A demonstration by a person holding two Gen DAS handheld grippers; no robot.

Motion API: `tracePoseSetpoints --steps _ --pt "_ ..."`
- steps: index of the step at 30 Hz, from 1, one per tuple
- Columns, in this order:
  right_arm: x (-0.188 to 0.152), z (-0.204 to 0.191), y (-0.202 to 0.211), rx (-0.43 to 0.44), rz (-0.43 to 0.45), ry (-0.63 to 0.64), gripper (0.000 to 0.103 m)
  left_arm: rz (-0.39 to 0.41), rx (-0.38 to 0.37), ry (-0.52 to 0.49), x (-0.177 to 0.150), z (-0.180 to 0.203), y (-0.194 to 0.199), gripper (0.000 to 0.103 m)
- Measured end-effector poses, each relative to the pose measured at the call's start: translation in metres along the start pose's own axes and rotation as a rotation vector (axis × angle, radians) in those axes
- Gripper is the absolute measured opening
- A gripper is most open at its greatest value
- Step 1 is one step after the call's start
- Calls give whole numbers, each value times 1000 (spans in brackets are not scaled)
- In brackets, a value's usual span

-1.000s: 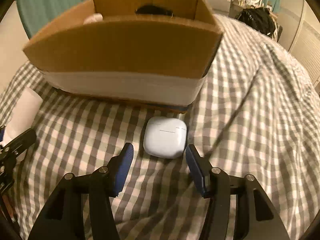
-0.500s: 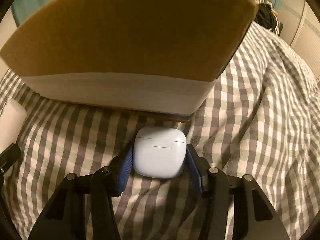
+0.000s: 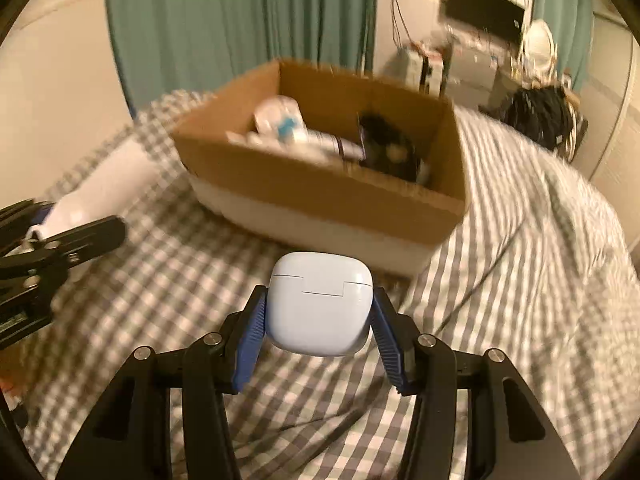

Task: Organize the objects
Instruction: 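Drop the hair dryer into the box with the left tool while the right tool drops the earbud case in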

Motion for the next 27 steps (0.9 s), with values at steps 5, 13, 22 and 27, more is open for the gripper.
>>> tracePoseSetpoints --steps 5,13,22,27 --pt "39 15 31 -7 98 8 51 52 -16 -3 46 9 1 47" --pt "112 49 59 -34 207 -8 51 105 -50 -5 121 25 -23 47" --pt "167 87 38 -27 245 -59 51 72 -59 -66 171 43 -92 47" --pt "173 96 1 -17 208 -84 51 16 -52 -113 163 44 -133 47"
Point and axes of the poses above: each gripper's, at about its wrist camera, not at the fingertips, and y roughly against the way its jaws point, z to its right, x to its top, the point moved 9 cm from there along -y, roughly the way its jaws point, and after that the axes turned 9 degrees about y, right-handed, at the moved point
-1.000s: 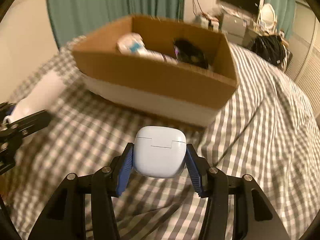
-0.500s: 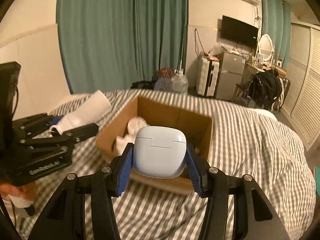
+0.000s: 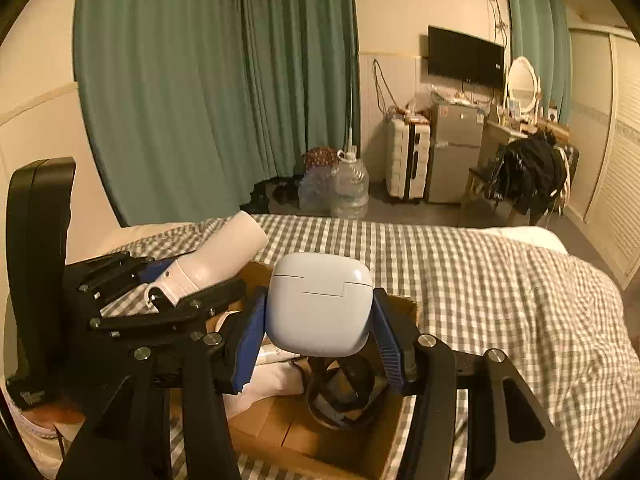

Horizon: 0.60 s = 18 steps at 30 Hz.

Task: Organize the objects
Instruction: 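Drop the hair dryer into the box with the left tool while the right tool drops the earbud case in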

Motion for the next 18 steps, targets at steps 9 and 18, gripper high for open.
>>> tracePoseSetpoints --steps 9,18 --pt "-29 12 -70 -16 -136 -42 51 -133 33 -48 -46 3 -35 47" --pt "-56 22 -99 -14 -224 -84 51 -176 54 -55 -60 3 -50 47"
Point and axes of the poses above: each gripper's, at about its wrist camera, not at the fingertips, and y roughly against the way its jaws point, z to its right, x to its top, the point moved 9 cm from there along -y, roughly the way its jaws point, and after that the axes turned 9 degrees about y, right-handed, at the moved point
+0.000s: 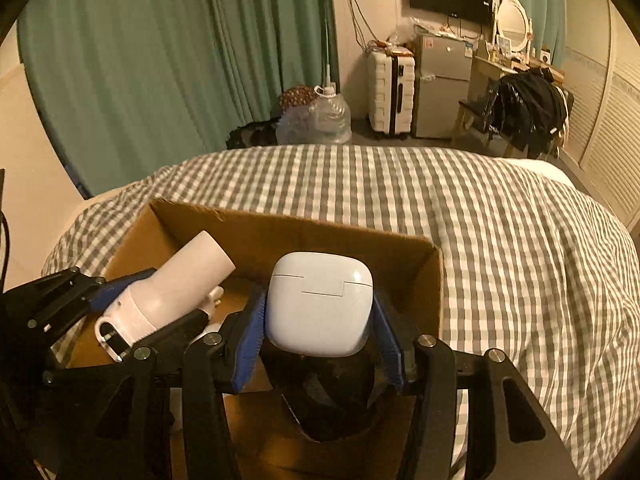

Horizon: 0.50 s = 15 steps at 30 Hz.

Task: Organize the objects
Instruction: 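Drop the hair dryer into the box with the left tool while the right tool drops the earbud case in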

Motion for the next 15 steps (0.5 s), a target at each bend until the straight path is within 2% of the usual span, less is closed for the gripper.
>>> tracePoseSetpoints --steps 4,8,9,12,15 --pt "-6 3 -4 6 -16 -9 51 -5 9 14 -2 -2 0 50" --pt "-7 6 -6 10 -18 -18 51 6 -6 26 2 -2 3 68" --pt "-4 6 -4 11 -7 -23 55 18 -2 27 3 -1 5 74" --pt "6 12 10 14 46 -50 63 44 -21 31 6 1 13 83" --pt "11 13 18 22 67 -60 68 82 -19 33 13 2 24 88"
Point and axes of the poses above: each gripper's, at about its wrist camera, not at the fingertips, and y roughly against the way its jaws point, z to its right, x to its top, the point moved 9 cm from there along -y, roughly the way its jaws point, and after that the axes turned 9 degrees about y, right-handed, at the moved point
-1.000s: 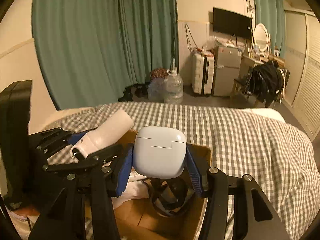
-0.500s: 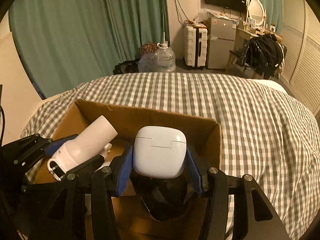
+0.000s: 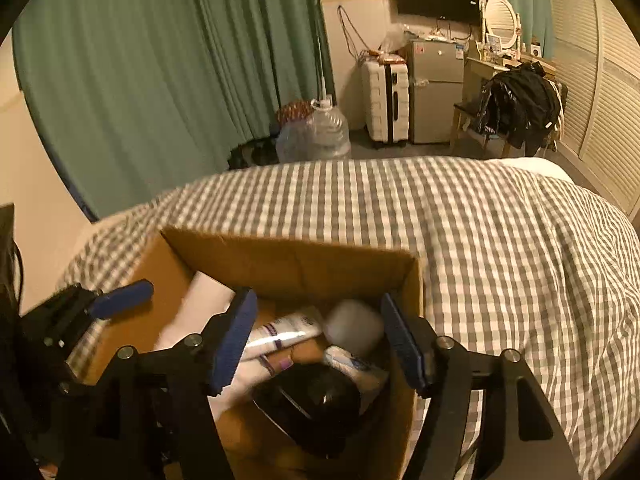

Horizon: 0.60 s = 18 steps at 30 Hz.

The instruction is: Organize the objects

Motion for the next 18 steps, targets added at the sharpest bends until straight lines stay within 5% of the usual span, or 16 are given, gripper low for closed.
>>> tracePoseSetpoints --steps 10,18 --pt "32 -13 55 -39 132 22 81 177 -33 60 34 -18 70 97" --pt "51 -29 125 -93 265 71 90 336 12 113 50 -45 137 102"
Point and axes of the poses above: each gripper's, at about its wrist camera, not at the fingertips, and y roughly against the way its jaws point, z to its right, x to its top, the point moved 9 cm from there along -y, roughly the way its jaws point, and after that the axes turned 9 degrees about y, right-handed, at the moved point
